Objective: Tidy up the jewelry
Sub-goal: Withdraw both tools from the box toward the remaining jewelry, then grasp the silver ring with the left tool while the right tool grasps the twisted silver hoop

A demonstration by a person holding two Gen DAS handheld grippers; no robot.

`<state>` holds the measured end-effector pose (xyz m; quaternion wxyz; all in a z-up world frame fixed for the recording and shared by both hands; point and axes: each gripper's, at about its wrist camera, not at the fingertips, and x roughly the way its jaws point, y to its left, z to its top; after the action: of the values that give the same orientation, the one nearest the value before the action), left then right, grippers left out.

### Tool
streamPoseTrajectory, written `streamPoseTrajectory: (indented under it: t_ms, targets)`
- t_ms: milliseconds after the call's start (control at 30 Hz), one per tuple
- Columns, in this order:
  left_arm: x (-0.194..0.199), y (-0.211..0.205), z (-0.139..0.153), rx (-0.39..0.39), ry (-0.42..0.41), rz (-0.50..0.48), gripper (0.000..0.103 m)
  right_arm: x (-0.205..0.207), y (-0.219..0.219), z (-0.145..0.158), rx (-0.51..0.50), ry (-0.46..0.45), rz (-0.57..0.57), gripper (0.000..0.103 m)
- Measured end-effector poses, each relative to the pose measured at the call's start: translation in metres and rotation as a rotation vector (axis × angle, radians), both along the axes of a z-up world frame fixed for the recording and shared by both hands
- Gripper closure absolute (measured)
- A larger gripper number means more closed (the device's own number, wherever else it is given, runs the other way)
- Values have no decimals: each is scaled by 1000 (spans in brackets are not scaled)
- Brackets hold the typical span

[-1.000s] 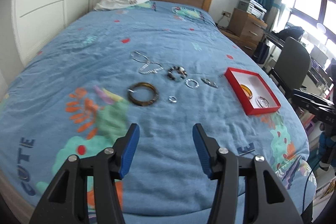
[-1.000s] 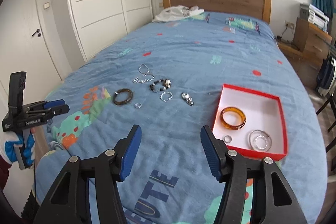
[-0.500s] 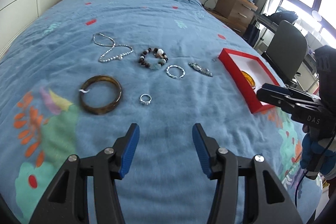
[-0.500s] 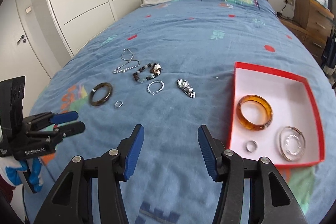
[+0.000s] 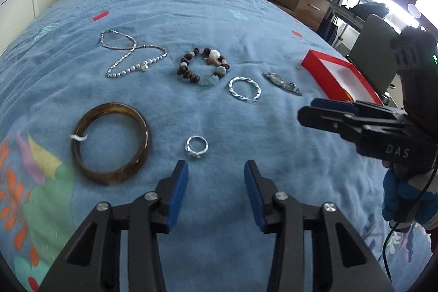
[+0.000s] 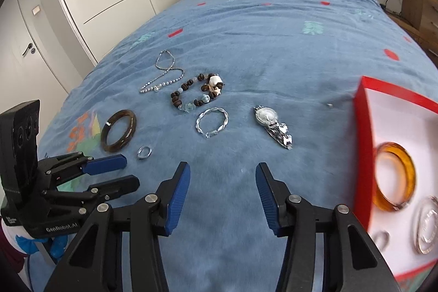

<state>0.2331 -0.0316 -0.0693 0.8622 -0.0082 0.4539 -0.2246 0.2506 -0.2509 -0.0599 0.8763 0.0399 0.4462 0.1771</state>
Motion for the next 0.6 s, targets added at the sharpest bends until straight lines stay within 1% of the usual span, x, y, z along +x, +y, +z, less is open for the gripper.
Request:
streamPoseTrajectory:
  t_ms: [33,100,333,433,600]
  targets:
    - [4,1,-3,-6,5,-4,70,4,1,-2,4,3,3,54]
    - [9,0,-7,-5,6,-13,73,14,5,-6,10,9,15,54]
    - [19,-5,-14,2,9,-23,80,43,17,-18,18,14,41,54]
    - [20,-6,-15,6,11,-28,80,53,22,-21,24,14,52,54]
    - [23,-8,-13,9,10,-17,80,63,32,-24,5,5,82,53]
